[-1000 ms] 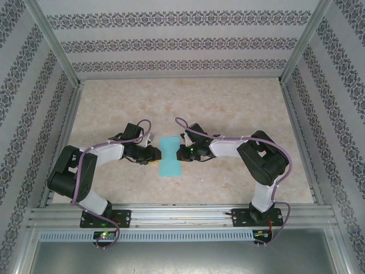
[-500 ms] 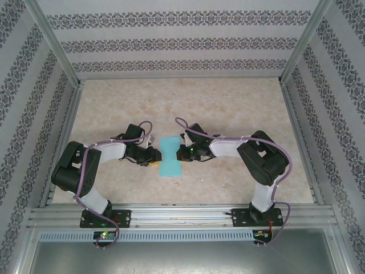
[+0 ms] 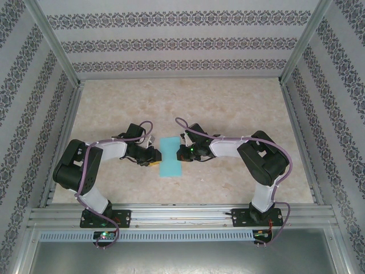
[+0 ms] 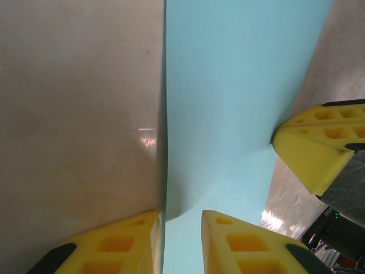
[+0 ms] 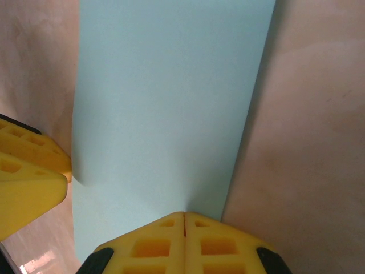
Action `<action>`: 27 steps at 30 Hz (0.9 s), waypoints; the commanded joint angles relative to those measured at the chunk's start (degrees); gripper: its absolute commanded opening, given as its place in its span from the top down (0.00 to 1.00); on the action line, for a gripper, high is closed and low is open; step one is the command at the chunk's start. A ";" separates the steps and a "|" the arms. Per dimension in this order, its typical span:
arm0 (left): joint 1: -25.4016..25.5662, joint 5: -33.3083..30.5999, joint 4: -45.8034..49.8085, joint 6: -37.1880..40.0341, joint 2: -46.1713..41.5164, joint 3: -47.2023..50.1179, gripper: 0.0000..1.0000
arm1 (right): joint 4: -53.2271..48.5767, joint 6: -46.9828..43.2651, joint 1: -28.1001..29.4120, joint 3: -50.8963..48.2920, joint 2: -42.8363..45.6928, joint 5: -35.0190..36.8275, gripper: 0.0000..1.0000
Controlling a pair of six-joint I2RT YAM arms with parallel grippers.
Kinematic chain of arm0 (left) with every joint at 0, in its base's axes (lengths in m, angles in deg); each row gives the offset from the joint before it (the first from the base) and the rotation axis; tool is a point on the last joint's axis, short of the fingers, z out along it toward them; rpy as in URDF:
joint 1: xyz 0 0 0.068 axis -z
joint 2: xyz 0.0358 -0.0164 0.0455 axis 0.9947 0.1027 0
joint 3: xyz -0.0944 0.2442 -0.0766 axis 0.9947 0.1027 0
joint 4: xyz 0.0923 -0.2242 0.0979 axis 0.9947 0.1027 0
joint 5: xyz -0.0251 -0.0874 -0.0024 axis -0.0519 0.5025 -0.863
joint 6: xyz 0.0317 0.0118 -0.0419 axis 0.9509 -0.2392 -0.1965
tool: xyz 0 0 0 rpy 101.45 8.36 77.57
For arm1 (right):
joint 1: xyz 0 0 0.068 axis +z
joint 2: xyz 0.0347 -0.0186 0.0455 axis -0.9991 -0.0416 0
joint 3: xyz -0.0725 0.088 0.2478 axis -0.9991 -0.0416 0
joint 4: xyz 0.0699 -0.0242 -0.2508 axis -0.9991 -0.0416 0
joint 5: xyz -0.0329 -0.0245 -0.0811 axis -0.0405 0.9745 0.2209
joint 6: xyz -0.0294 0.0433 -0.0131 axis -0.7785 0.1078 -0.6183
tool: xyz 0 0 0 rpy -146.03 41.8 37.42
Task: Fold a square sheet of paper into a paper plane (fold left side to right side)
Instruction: Third fold the triangle at the center of the table.
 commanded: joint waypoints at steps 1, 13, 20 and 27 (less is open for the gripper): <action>1.43 2.07 -3.00 -0.95 0.98 -1.33 0.75 | -4.75 -0.32 -0.04 -1.05 0.27 2.71 1.00; 1.41 1.93 -3.74 -1.72 -0.23 -0.96 0.74 | -4.62 -0.40 -0.03 -1.23 0.35 2.85 1.00; 1.47 3.39 -7.30 -3.09 -0.61 0.06 0.71 | -4.78 -0.49 -0.10 -1.07 0.36 2.71 1.00; 1.43 3.14 -8.35 -3.50 0.35 -0.64 0.66 | -4.92 -0.61 -0.07 -1.05 0.18 2.80 1.00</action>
